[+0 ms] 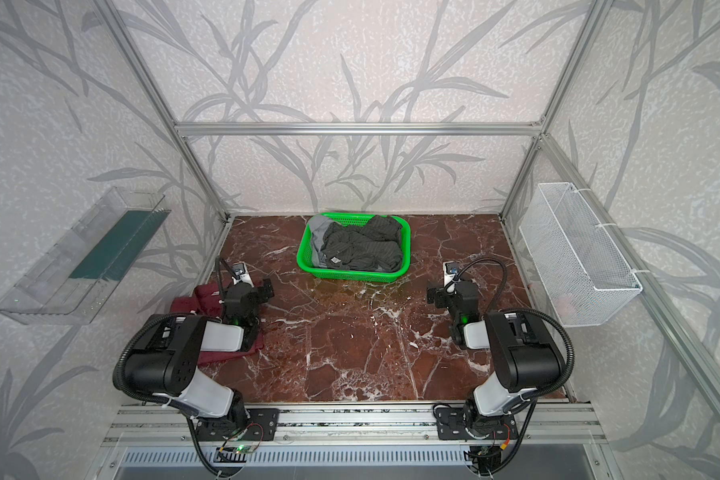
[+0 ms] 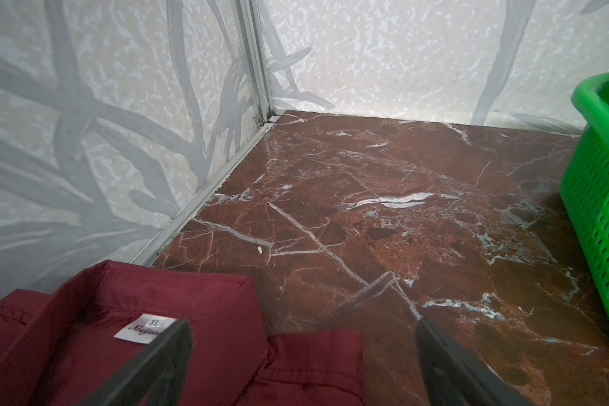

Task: Fold and stack the long sleeve shirts

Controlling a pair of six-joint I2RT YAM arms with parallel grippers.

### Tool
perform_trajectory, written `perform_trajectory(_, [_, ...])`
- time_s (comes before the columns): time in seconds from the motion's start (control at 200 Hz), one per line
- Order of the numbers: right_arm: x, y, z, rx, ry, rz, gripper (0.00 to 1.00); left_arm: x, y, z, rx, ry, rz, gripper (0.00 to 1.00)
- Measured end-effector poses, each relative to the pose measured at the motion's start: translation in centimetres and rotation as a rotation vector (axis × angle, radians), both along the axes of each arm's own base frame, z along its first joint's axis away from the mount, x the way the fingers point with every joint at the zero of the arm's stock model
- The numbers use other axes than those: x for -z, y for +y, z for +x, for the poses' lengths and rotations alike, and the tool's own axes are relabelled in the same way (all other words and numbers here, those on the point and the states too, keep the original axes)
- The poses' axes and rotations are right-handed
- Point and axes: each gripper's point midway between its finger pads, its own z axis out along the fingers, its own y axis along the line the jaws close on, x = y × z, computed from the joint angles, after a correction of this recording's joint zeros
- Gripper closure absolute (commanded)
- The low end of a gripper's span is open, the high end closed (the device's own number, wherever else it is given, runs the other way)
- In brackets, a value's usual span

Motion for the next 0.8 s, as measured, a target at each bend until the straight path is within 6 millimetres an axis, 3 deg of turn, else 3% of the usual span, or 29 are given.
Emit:
perform_trajectory(0.32, [0.0,-0.1,0.0,0.007,-0.001,-0.003,0.01,0.0,0.0,0.0,0.000,0.000,0.000,0.01])
perform_trajectory(0.42, [-1.4,-0.4,-0.3,0.056,-0.020,-0.032,0.01,0.0,0.3,-0.1,-0.021,-0.003,-0.004,0.01])
perform_trajectory(0.5, [-5.0,0.0,-1.0,0.076,-0.083,-0.044,0.01,-0.4,0.2,-0.3,-0.020,-0.020,-0.007,0.01])
perform_trajectory(0.68, [-16.9,0.6,-1.9,0.117,-0.295,0.148,0.01,-0.5,-1.0,-1.1,0.006,-0.036,0.030,0.01])
perform_trajectory(0.8, [-21.5,1.0,-3.0,0.104,-0.342,0.319,0.01,-0.8,-1.2,-1.1,0.007,-0.046,0.038,0.01])
